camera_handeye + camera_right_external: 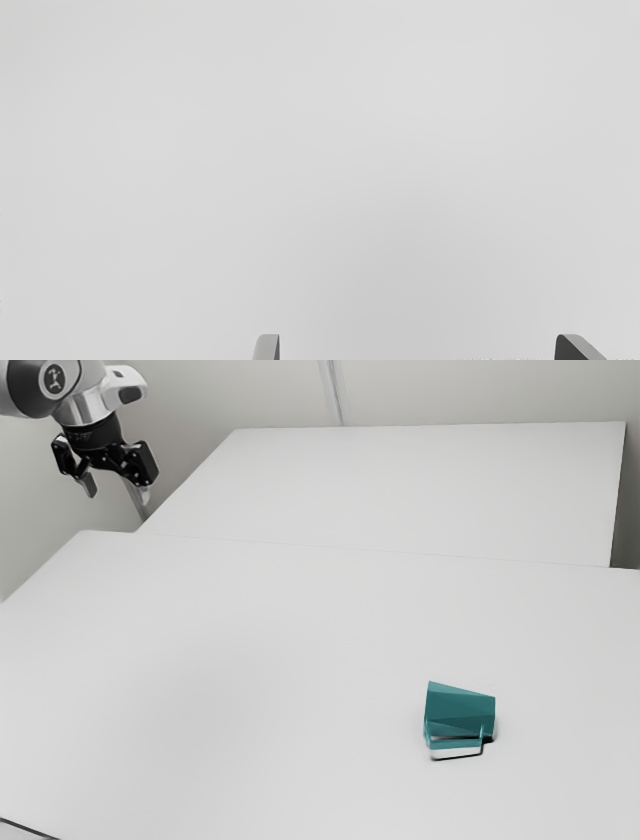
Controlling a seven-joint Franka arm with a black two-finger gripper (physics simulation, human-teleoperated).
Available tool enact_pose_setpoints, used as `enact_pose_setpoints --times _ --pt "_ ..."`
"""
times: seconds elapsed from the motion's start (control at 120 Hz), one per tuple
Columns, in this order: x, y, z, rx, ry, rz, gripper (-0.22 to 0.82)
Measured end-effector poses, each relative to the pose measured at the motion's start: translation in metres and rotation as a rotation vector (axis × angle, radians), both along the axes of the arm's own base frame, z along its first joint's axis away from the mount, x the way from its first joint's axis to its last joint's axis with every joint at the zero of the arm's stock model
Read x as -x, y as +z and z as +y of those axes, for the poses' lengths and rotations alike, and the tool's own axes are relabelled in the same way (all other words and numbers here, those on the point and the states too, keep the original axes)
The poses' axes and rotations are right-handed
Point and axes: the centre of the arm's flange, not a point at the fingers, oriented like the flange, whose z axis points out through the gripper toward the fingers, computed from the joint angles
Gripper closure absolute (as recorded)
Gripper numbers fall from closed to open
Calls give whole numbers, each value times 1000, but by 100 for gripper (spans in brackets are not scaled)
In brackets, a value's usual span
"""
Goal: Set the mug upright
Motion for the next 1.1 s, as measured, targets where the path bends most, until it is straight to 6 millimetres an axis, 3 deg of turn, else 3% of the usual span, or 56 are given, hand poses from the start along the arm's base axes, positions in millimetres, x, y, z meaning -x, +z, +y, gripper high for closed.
enact_pose_setpoints --times 0.175,0.292,0.417,0.567,0.817,1.1 --pt "1 -4 0 0 -26 12 0" --pt "-9 -14 -10 8 -61 13 0" --pt "-31 -51 -23 123 -83 30 0" --pt "-56 -117 -43 298 -80 72 0" --pt "-54 -228 -98 634 4 187 0" --pt "-53 -304 -159 884 119 305 0"
